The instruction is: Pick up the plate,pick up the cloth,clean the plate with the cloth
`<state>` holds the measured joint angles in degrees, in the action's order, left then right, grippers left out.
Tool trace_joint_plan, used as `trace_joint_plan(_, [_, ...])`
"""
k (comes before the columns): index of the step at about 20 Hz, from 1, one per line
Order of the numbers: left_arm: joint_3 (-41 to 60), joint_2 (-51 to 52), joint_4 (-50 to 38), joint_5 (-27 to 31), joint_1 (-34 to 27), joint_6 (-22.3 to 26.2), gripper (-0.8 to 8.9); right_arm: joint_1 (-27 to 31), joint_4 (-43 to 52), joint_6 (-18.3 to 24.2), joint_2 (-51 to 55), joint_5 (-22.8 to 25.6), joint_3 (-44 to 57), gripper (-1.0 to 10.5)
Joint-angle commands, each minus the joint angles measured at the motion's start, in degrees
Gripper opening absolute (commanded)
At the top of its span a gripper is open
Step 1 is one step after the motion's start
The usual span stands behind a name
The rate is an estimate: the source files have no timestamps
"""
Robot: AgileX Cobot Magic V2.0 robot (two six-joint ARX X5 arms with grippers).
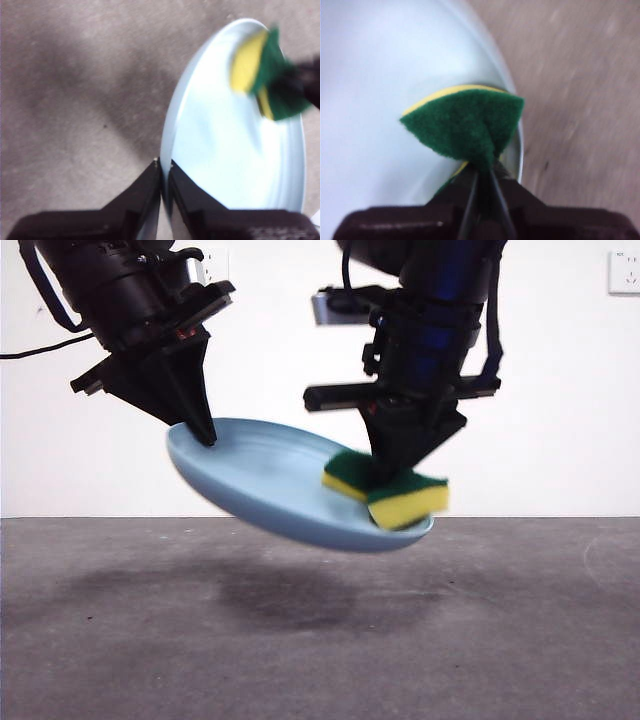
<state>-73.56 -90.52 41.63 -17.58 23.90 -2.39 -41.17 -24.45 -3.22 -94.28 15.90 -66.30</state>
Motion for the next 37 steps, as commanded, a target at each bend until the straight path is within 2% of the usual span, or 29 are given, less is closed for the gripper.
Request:
trace_joint_plan(1, [0.0, 0.1, -0.2, -3.9, 1.6, 0.4, -0.09, 0.8, 5.4, 0.1, -0.4, -4.0, 0.3, -0.2])
trace_joint_plan(3, [0.0, 0.1, -1.0, -3.9, 2.0, 0.1, -0.09, 0.9, 8.0, -0.3, -0.4, -10.3, 0.3, -0.2])
trace_joint_plan(5, [0.0, 0.1, -2.4, -3.9, 2.3, -1.1, -0.09, 0.7, 10.1, -2.8, -0.4, -15.4, 0.3, -0.2])
trace_joint_plan(9, [0.0, 0.1, -7.9, -3.5, 2.4, -4.2, -0.09, -1.5, 9.7, -6.4, -0.5, -23.6, 0.3, -0.2])
trace_joint_plan(11, [0.0, 0.1, -10.9, -3.3, 2.3, -5.7, -0.09, -2.9, 6.7, -6.4, -0.5, -25.0, 0.3, -0.2])
trace_joint_plan(14, [0.0, 0.1, -13.3, -3.2, 1.8, -6.9, -0.09, -4.7, -2.5, -5.1, -0.5, -24.3, 0.3, -0.2])
trace_joint_plan(16, [0.0, 0.1, -12.7, -3.4, 1.4, -6.9, -0.09, -4.8, -9.7, -3.7, -0.5, -19.6, 0.3, -0.2])
trace_joint_plan(18, [0.0, 0.1, -10.3, -3.6, 0.8, -6.2, -0.09, -4.5, -15.0, -1.9, -0.4, -10.0, 0.3, -0.2])
trace_joint_plan(19, [0.0, 0.1, -8.3, -3.6, 0.5, -5.1, -0.09, -3.7, -16.6, -1.0, -0.1, -2.9, 0.3, -0.2])
trace_joint_plan(21, [0.0, 0.1, -4.1, -3.8, 0.4, -2.5, -0.09, -2.4, -15.6, 0.2, 0.6, 7.2, 0.3, -0.2])
trace_joint_plan(22, [0.0, 0.1, -1.8, -3.9, 0.4, -1.3, -0.09, -1.6, -13.2, 0.9, 1.0, 9.9, 0.3, -0.2])
trace_joint_plan(24, [0.0, 0.1, 1.0, -4.0, 0.4, 0.1, -0.09, -0.5, -8.6, 1.4, 1.5, 10.1, 0.3, -0.2])
trace_joint_plan(26, [0.0, 0.1, 3.2, -5.4, 0.5, 1.6, -0.09, 0.3, -3.0, 1.4, 1.7, 7.9, 0.3, -0.2])
trace_joint_plan(28, [0.0, 0.1, 4.0, -8.0, 0.5, 2.5, -0.09, 0.7, 2.1, 1.1, 1.7, 3.3, 0.2, -0.2])
trace_joint_plan(30, [0.0, 0.1, 3.2, -12.1, 0.7, 2.6, -0.09, 0.7, 6.5, -0.7, 1.7, -4.6, 0.2, -0.2])
trace_joint_plan(32, [0.0, 0.1, 0.9, -13.0, 0.7, 2.4, -0.09, 0.5, 9.5, -5.9, 1.7, -16.5, 0.2, -0.2])
trace_joint_plan(34, [0.0, 0.1, -1.6, -10.5, 0.7, 2.4, -0.09, 0.2, 8.7, -7.4, 1.7, -25.4, 0.2, -0.2])
trace_joint_plan(35, [0.0, 0.1, -2.6, -7.4, 0.7, 2.3, -0.09, 0.2, 6.9, -7.4, 1.7, -28.6, 0.2, -0.2])
trace_joint_plan(37, [0.0, 0.1, -4.2, 2.0, -0.5, 2.2, -0.09, 0.2, 0.4, -7.3, 3.0, -29.5, 0.2, -0.2])
